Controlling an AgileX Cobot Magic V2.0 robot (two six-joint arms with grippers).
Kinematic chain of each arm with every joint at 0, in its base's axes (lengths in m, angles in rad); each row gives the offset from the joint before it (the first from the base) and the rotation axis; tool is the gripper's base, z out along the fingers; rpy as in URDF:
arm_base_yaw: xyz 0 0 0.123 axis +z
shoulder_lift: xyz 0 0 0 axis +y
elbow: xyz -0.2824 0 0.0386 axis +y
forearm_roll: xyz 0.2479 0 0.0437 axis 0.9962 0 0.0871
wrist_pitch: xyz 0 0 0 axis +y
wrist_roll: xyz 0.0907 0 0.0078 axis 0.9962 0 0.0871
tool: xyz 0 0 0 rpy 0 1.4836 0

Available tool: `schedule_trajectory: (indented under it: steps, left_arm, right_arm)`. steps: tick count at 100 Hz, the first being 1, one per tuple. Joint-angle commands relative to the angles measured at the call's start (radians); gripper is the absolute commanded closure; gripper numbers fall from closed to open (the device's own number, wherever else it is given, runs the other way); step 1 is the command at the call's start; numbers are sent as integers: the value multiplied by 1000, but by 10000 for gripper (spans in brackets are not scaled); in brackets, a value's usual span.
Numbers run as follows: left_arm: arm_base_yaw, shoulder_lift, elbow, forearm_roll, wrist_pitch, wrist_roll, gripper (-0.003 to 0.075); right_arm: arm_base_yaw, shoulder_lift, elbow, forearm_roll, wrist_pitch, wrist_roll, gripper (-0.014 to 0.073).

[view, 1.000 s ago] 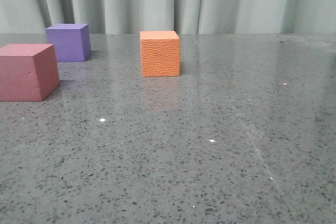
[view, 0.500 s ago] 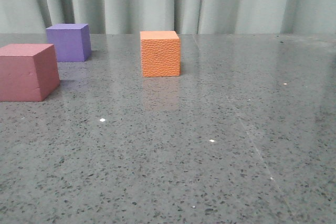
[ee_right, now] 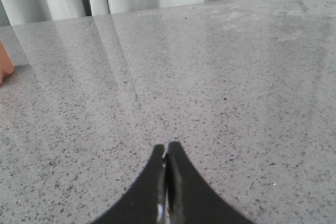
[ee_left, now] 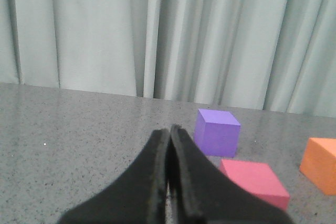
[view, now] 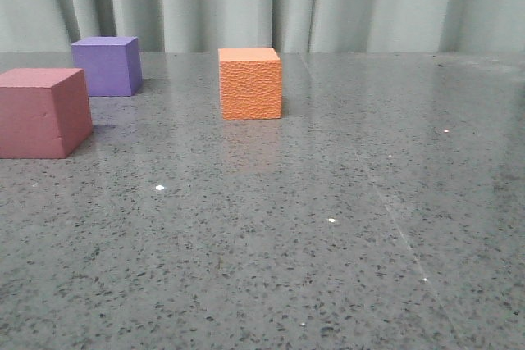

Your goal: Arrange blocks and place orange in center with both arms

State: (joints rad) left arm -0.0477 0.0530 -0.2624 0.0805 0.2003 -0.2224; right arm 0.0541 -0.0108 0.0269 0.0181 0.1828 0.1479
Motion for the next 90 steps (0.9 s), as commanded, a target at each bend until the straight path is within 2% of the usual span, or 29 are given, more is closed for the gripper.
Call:
schedule_trajectory:
  steps: [1, 15, 29, 41, 68, 75, 79, 84, 90]
  left_arm:
    - [0, 96, -156, -13, 76, -2, 739]
    - [0, 280, -405, -21, 334, -2, 739]
    - [0, 439, -601, -21, 520, -2, 739]
    - [0, 535, -679, -10, 542, -2, 739]
    - [0, 600, -690, -12, 540, 23, 724]
    - [0, 600, -690, -12, 535, 45, 659]
    - [0, 600, -690, -12, 530, 47, 584]
    - [0, 600, -690, -12, 530, 47, 462]
    - [0, 600, -690, -8, 530, 63, 262]
  right_arm:
    - [-7, -20, -13, 1, -89, -12, 659]
    - [-7, -20, -13, 1, -89, -12, 659]
    - [-7, -20, -13, 1, -89, -12, 659]
    - [-7, -20, -13, 1, -89, -12, 659]
    - [-7, -20, -13, 1, -89, -12, 659]
    - [-7, -20, -13, 1, -89, -12, 659]
    - [-7, -20, -13, 1, -89, -12, 659]
    - [-7, -20, -13, 1, -89, -12, 659]
    - [-7, -20, -13, 1, -89, -12, 659]
